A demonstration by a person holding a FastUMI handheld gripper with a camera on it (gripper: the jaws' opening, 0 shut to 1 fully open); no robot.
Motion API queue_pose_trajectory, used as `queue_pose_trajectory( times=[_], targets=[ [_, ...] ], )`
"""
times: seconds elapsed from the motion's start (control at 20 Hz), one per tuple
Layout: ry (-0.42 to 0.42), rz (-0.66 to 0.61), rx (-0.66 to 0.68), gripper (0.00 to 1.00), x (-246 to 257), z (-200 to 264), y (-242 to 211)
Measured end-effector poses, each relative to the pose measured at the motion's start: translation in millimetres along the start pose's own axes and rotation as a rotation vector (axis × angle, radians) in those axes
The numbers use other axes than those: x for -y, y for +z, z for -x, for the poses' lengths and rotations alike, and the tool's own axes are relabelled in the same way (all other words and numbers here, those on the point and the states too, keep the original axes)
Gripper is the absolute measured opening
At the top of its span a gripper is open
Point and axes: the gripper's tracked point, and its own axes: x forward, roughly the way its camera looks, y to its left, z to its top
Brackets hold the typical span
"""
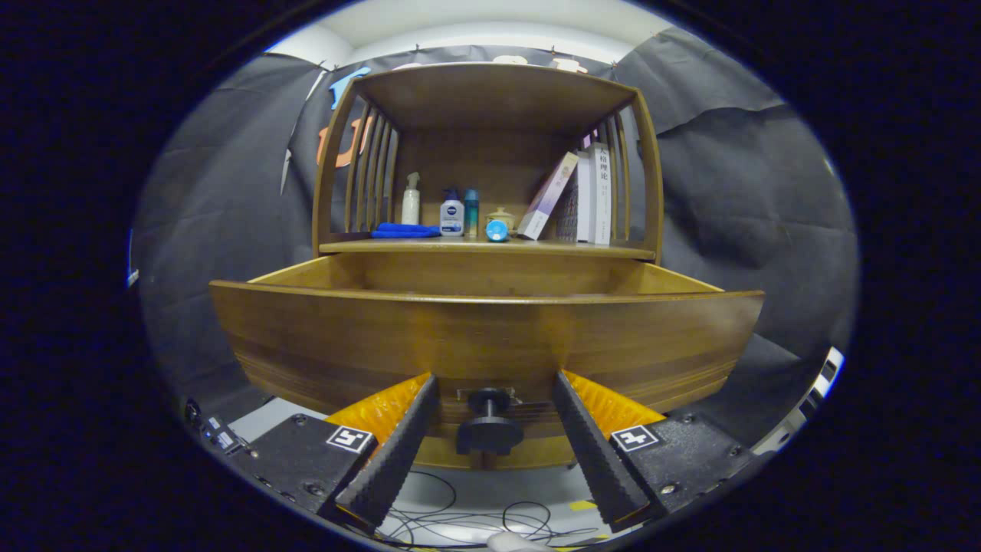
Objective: Pull open the drawer, take out the items inside it, and place them on the countertop above the cabinet.
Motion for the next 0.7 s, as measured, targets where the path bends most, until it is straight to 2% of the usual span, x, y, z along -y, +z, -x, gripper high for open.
queue_pose_trajectory(
  times=[0.35,0.7],
  targets=[
    [0.033,-0.019,0.014,1.00,3.0,-16.4,4.7],
    [0.026,-0.019,-0.004,0.99,-1.4,-56.8,20.8]
  ],
)
